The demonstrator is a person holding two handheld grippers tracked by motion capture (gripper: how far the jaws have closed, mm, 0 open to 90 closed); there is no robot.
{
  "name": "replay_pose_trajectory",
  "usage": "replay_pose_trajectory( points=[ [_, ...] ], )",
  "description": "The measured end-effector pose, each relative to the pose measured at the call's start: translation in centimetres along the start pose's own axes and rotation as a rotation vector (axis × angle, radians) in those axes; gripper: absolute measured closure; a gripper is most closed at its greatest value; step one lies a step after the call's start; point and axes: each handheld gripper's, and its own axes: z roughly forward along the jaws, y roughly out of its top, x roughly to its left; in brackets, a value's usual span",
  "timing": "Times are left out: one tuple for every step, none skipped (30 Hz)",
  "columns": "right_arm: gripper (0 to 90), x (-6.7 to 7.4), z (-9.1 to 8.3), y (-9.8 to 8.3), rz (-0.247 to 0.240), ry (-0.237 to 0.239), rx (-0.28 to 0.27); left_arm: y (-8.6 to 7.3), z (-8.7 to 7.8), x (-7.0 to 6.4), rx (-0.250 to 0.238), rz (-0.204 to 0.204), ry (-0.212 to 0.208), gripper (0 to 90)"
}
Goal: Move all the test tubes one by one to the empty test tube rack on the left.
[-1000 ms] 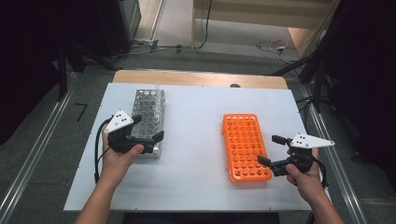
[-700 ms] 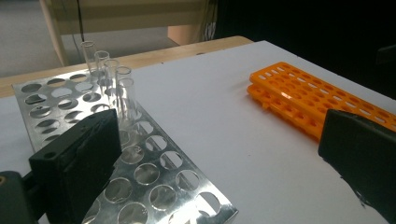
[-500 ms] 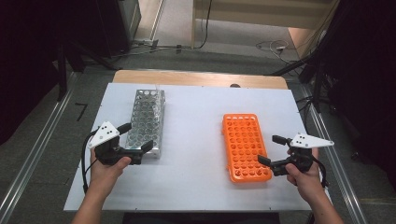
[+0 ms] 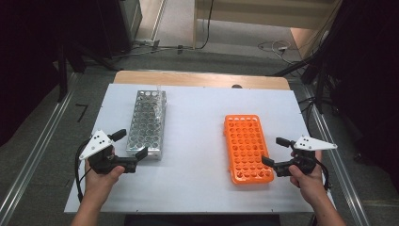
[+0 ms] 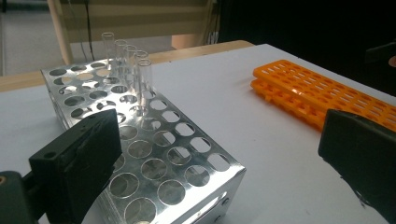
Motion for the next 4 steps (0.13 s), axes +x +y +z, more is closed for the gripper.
replay_pose_trajectory(
  points=[
    [0.0, -0.03, -0.03, -0.01, -0.001, 0.001, -0.002, -0.02, 0.04, 0.03, 0.003, 0.001, 0.001, 0.0],
    [0.0, -0.06, -0.04, -0.02, 0.001, 0.001, -0.002, -0.04, 0.11, 0.01, 0.007, 0.0, 0.001, 0.0],
    [0.0, -0.1, -0.03, -0.03, -0.001, 0.0, -0.002, -0.07, 0.17, 0.0, 0.009, 0.002, 0.0, 0.0],
    [0.0, -0.14, -0.02, -0.04, 0.0, 0.001, -0.003, -0.07, 0.21, -0.01, 0.012, 0.003, -0.002, 0.0]
  ],
)
